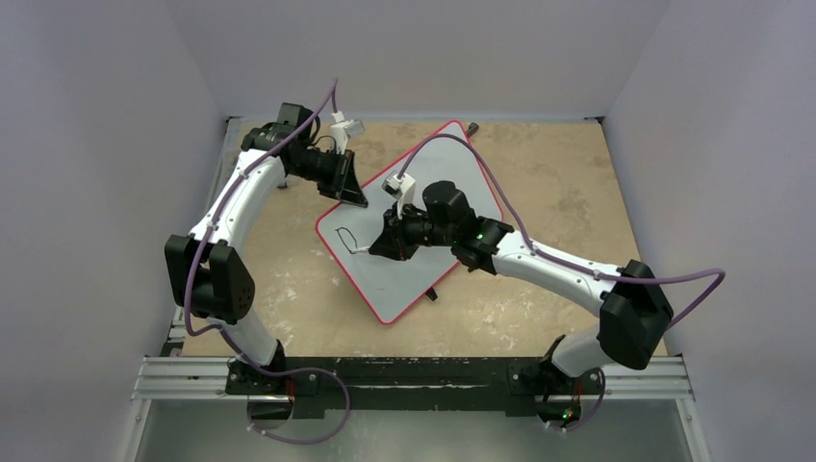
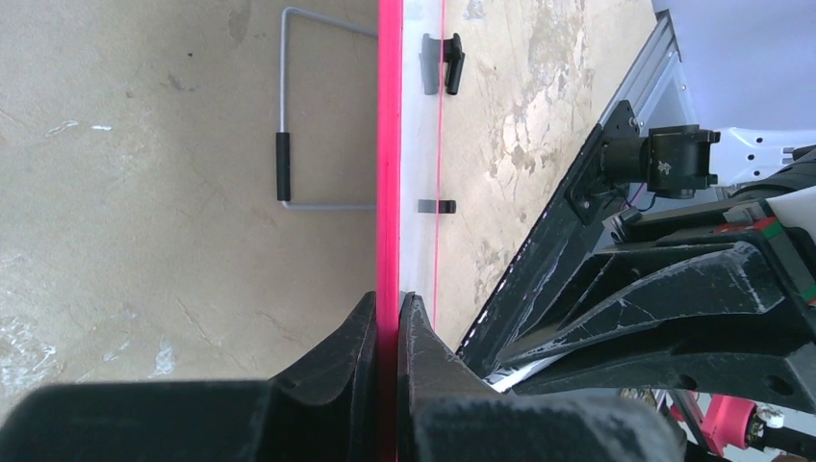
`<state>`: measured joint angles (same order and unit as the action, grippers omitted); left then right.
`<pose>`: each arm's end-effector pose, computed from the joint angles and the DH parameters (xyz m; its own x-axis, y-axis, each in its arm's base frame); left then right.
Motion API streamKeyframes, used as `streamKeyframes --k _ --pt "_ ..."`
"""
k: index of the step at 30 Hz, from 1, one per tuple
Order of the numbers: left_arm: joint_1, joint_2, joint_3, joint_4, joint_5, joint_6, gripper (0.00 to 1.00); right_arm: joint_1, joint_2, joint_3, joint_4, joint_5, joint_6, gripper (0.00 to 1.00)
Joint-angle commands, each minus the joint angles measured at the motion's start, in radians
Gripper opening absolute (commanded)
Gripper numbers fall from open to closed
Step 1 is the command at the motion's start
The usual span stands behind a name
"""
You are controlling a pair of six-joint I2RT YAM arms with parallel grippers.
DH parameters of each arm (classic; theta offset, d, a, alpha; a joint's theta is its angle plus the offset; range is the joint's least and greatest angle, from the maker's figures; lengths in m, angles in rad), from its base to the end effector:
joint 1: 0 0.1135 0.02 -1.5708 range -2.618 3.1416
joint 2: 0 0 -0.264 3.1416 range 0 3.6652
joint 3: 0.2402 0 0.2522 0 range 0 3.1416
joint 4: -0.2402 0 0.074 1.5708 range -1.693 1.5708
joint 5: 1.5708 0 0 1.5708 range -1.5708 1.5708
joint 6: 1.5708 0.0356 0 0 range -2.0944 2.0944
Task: Write a sentence on the whiteboard
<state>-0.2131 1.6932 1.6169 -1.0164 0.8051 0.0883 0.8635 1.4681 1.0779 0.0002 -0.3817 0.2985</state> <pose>0.3332 -0.0984 0.3291 -0.8229 0.2406 -0.5147 0.5454 0.5883 -0.5970 0.2117 0.2680 0.2977 -0.5094 -0.1759 -0.8424 -0.8155 0.4110 0.4074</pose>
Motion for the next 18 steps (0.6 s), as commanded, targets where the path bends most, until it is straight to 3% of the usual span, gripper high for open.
streamKeyframes --k 1,6,18 --pt "-0.014 -0.031 -0.011 0.020 -0.128 0.067 0.00 -0.003 -0.013 0.064 0.016 -0.005 0.010 0.00" --pt "-0.014 -0.030 -0.009 0.019 -0.127 0.069 0.00 -0.003 -0.057 0.056 0.034 -0.037 0.026 0.00" --pt "-0.016 -0.030 -0.009 0.016 -0.126 0.068 0.00 -0.022 -0.055 0.094 0.014 0.103 0.015 0.00"
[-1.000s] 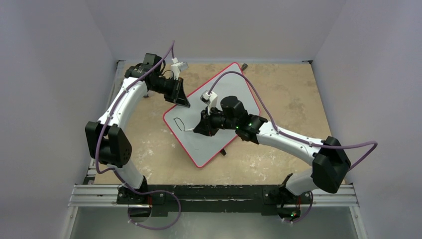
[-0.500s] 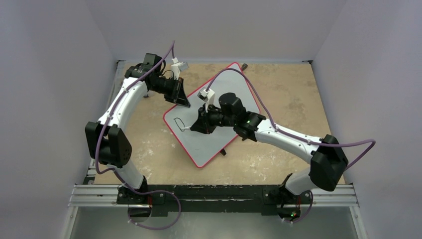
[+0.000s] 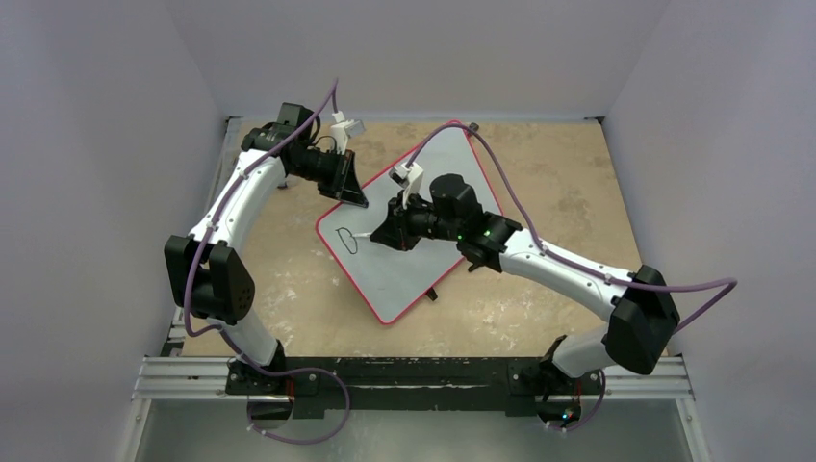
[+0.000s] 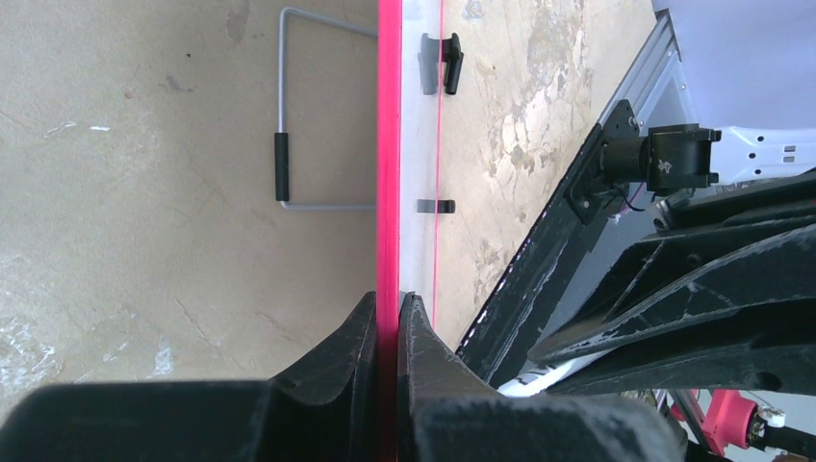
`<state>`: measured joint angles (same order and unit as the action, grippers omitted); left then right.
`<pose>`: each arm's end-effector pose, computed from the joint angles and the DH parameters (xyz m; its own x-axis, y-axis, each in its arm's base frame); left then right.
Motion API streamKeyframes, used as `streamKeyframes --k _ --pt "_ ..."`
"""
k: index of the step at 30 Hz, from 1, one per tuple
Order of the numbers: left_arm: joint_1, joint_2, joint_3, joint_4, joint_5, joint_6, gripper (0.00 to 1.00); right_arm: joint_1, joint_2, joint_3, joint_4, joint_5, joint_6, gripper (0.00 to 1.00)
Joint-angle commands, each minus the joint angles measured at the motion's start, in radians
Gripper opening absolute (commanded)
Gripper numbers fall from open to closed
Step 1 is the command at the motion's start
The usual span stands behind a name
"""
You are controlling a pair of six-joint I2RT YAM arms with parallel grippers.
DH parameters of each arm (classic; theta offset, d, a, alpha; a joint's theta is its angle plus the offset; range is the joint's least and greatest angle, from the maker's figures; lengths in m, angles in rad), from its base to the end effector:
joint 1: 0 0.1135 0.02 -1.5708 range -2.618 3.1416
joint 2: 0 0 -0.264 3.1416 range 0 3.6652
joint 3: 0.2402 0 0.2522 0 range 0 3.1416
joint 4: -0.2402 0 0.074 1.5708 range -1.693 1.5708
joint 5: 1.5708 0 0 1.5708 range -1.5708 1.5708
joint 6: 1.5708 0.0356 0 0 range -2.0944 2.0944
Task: Write a sentence on the whiteboard
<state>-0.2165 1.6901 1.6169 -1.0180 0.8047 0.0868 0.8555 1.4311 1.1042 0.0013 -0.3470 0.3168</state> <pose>0.3321 -0.0993 0.3300 -0.8221 0.2424 -0.5151 0.5470 0.5869 -0.5969 0.2114 0.2618 0.3187 -0.4863 -0.1131 -0.8664 -0.8100 0.4302 0.3985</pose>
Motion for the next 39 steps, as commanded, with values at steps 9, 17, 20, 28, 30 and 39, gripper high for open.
streamKeyframes --k 9,17,20,28,30,39 --pt "-0.013 -0.029 -0.010 0.017 -0.131 0.071 0.00 -0.043 0.027 0.118 0.019 0.069 -0.003 0.00" --pt "-0.012 -0.030 -0.010 0.017 -0.131 0.072 0.00 -0.045 0.048 0.100 0.040 0.046 0.010 0.00" --pt "-0.012 -0.031 -0.010 0.017 -0.131 0.072 0.00 -0.045 0.044 0.084 0.042 0.046 0.010 0.00" --pt "-0.011 -0.032 -0.010 0.018 -0.131 0.072 0.00 -0.046 0.018 0.012 0.042 0.053 0.007 0.00" --pt "-0.012 -0.032 -0.011 0.017 -0.131 0.071 0.00 -0.046 0.007 -0.012 0.042 0.055 0.006 0.00" --pt "-0.012 -0.032 -0.009 0.017 -0.130 0.073 0.00 -0.045 -0.052 -0.129 0.044 0.049 0.028 0.00"
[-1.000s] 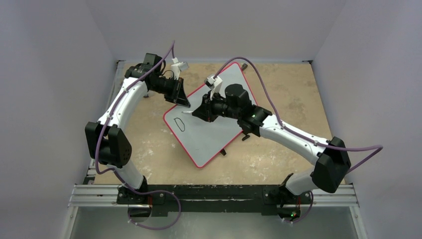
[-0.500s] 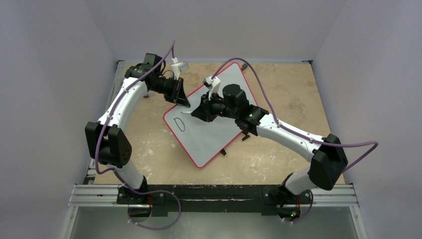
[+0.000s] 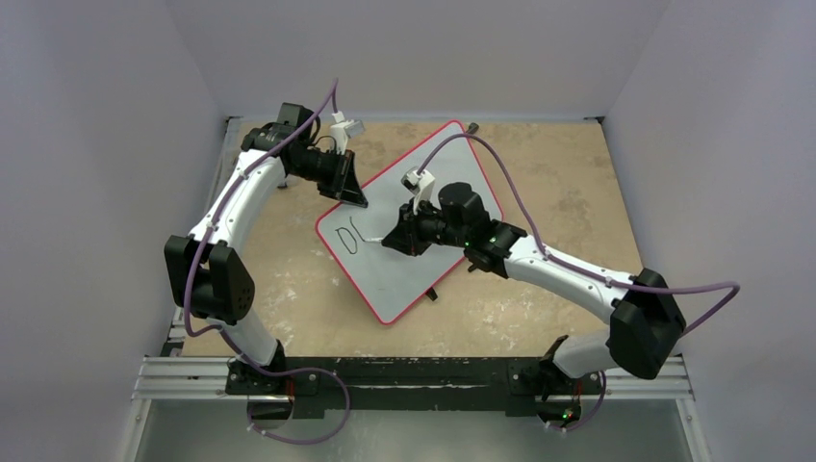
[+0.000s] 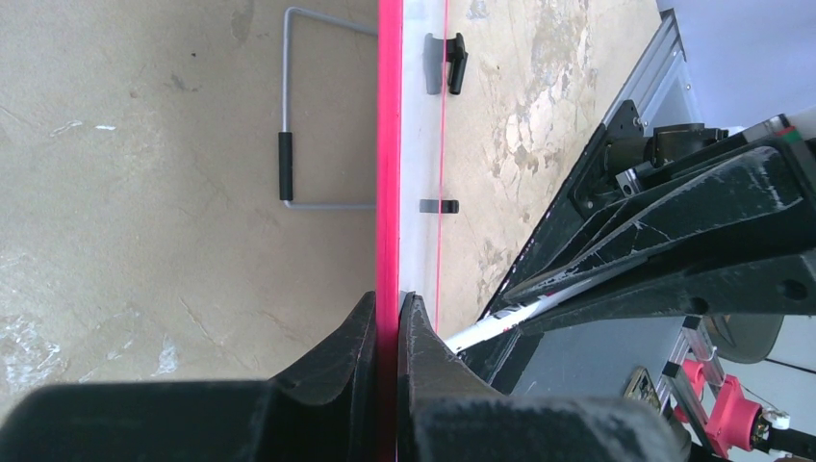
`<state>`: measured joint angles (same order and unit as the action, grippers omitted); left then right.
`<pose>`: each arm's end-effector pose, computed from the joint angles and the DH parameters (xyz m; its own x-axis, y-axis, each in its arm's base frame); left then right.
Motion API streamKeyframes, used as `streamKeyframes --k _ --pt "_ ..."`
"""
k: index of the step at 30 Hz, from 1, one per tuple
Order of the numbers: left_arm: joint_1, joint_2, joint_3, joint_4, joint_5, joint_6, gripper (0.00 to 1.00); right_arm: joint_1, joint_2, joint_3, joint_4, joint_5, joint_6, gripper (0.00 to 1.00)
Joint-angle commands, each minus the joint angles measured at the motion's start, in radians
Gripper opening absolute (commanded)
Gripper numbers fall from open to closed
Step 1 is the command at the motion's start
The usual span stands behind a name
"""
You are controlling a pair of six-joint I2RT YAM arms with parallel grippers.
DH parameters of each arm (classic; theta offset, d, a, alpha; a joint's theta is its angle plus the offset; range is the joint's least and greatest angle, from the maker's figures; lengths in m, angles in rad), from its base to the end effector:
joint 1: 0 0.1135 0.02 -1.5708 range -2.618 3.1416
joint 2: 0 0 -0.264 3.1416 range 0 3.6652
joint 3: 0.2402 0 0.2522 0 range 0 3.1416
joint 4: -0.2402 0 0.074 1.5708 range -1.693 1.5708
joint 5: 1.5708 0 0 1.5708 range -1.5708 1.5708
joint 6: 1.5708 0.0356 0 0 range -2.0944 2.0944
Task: Write a sentence on the whiteboard
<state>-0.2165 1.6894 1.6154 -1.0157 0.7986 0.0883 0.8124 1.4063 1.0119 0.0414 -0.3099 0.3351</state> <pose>0.3322 -0.0992 0.3297 -0.8206 0.2435 -0.5170 0.5482 0.5910 -0.5918 0.2172 0.2450 0.2979 -0.5166 -0.0899 -0.8515 -0.7606 0.5049 0.4082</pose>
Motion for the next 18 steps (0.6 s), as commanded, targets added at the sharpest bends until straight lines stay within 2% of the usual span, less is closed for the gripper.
streamKeyframes --k 1,18 --pt "-0.011 -0.031 -0.008 0.015 -0.124 0.070 0.00 -0.002 -0.031 -0.043 0.003 0.011 0.015 0.00" --pt "-0.014 -0.032 -0.007 0.015 -0.122 0.070 0.00 -0.002 0.018 0.067 -0.007 0.002 0.012 0.00"
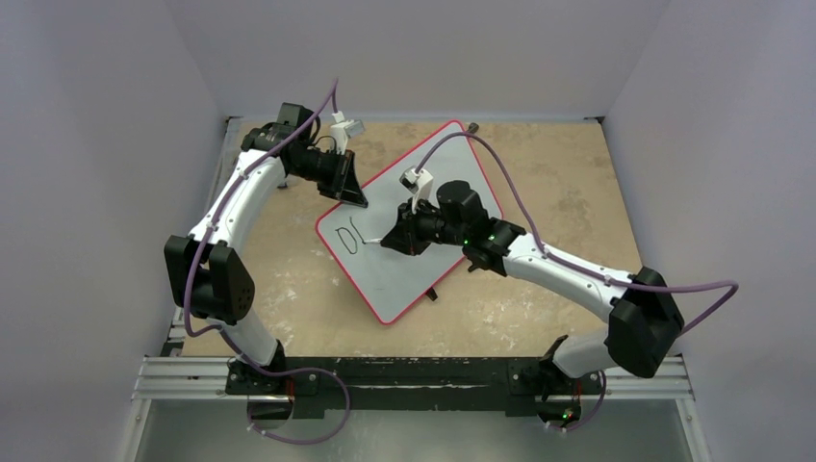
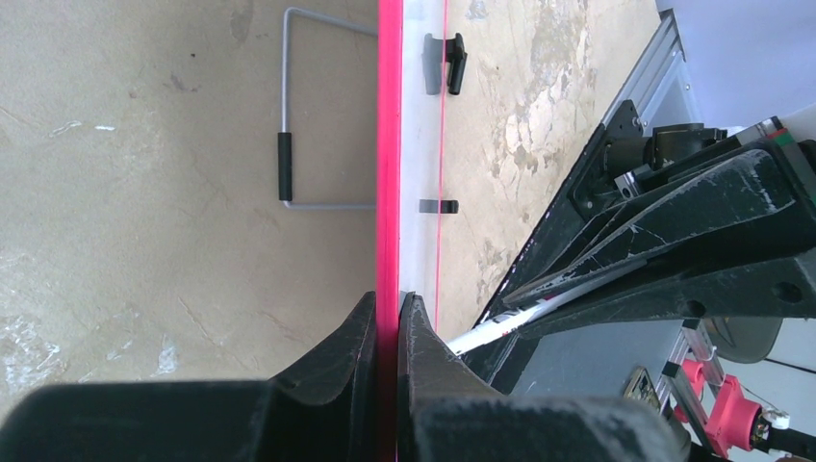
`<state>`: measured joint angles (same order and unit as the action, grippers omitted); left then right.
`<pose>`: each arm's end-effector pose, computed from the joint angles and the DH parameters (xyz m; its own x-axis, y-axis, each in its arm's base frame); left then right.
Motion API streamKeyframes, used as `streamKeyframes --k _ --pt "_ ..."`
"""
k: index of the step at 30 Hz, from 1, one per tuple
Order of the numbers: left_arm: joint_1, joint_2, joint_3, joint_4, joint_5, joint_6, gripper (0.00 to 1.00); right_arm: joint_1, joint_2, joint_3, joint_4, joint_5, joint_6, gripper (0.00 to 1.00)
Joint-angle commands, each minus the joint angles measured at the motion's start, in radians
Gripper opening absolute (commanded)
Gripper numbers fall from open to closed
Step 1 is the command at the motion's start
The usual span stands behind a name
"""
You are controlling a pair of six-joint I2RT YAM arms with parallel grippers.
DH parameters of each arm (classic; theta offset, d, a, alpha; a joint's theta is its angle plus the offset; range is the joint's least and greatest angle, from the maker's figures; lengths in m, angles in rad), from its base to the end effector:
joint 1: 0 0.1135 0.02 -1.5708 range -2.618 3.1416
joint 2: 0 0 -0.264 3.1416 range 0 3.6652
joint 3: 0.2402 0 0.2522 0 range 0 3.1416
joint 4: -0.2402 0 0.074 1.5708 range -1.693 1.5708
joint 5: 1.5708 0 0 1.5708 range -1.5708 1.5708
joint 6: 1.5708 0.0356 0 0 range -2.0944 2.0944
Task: Write a sentence on the whiteboard
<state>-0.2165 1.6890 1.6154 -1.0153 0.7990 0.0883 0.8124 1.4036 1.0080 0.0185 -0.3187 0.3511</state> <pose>0.3321 -0.0992 0.3299 -0.8202 0.2434 -0.5177 0.5487 0.5906 -0.5917 0.2157 0.2439 0.2951 -0.5438 -0.0991 -0.8333 -0.7484 0.5066 0.4281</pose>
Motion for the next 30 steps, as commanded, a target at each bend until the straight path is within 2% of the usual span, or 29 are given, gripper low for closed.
streamKeyframes --k 1,21,30 --pt "-0.013 -0.031 -0.007 0.015 -0.120 0.070 0.00 -0.001 0.026 0.079 0.014 0.013 -0.004 0.00" --pt "-0.014 -0.037 -0.008 0.013 -0.117 0.070 0.00 -0.033 0.085 0.213 -0.054 0.074 -0.039 0.00" --pt "-0.014 -0.038 -0.008 0.014 -0.111 0.070 0.00 -0.054 0.077 0.215 -0.049 0.031 -0.039 0.00"
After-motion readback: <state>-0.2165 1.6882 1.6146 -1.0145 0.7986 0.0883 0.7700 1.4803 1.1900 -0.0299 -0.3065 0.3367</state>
